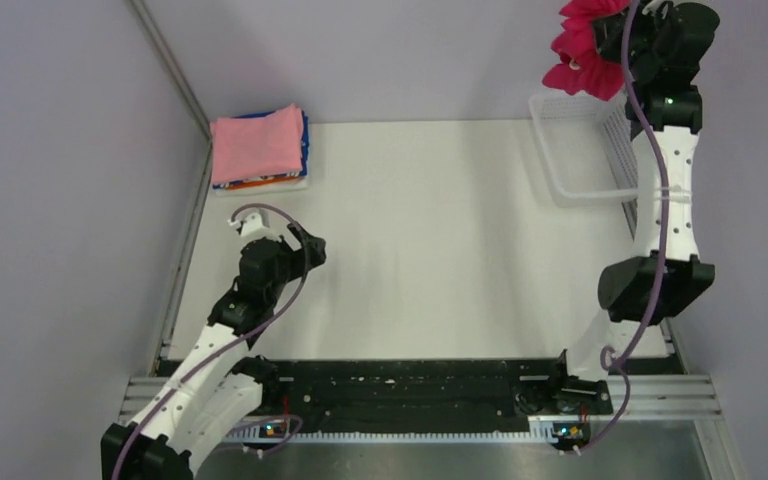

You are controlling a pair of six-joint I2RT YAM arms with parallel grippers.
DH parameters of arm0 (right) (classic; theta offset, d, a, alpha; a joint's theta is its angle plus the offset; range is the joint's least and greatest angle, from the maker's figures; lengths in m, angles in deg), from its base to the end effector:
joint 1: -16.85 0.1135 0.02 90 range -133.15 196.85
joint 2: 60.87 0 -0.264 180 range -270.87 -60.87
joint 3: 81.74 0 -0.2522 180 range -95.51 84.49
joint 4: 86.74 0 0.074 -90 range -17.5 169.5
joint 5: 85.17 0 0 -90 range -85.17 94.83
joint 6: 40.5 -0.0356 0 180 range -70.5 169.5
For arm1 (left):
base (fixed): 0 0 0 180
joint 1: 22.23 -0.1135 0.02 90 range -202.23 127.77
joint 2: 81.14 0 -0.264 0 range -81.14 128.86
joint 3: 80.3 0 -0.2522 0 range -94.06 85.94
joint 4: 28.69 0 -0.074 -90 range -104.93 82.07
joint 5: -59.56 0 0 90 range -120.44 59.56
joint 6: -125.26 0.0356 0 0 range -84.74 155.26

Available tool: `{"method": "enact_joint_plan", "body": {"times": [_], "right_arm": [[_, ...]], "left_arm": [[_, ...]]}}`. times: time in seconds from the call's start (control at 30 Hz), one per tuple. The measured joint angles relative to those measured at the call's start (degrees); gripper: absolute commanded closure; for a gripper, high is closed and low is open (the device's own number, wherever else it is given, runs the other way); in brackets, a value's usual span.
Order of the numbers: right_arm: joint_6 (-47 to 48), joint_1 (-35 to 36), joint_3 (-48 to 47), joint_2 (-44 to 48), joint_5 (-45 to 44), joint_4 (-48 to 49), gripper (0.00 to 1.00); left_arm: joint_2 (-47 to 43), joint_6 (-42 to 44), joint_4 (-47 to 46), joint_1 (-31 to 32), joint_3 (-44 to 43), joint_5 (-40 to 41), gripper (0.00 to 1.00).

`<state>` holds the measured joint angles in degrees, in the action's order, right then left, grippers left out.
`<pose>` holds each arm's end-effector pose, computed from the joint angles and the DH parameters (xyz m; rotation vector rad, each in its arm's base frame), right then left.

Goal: Fold and stack the t-shirts
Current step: Move the tshirt to the center of the board

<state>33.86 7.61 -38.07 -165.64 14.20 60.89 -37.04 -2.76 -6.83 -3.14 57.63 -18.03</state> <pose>0.4069 -0.0603 0.4992 0.2162 1.5741 0.2168 0.1744 -0.0523 0.2442 -0.4680 1.9476 -0.4307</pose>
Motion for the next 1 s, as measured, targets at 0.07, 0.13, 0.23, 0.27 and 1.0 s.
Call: {"method": "enact_joint_plan", "body": {"times": [0.07,0.13,0.23,0.27,1.0], "right_arm": [[0.0,2.6,1.7,5.0,4.3,2.2,1.0],[-0.2,5.7,3.9,9.2,9.4,4.5,1.0],[-1.4,11.0,9.1,14.0,18.4,8.8,1.0],[-2.0,12.2,10.5,14.7,21.0,9.8,1.0],[12.2,27.8,65.4,24.0,-0.9,-5.1,0.04]], "left_arm": [[-1.8,-0.3,1.0,0.0,0.5,-0.2,0.01],[-3.9,-0.7,2.1,0.0,0.6,-0.2,0.01],[-7.1,-1.1,3.6,0.0,0.7,-0.2,0.01],[-8.0,-1.2,3.9,0.0,0.7,-0.2,0.01],[-10.5,-5.2,8.5,0.0,0.9,-0.1,0.01]]}}
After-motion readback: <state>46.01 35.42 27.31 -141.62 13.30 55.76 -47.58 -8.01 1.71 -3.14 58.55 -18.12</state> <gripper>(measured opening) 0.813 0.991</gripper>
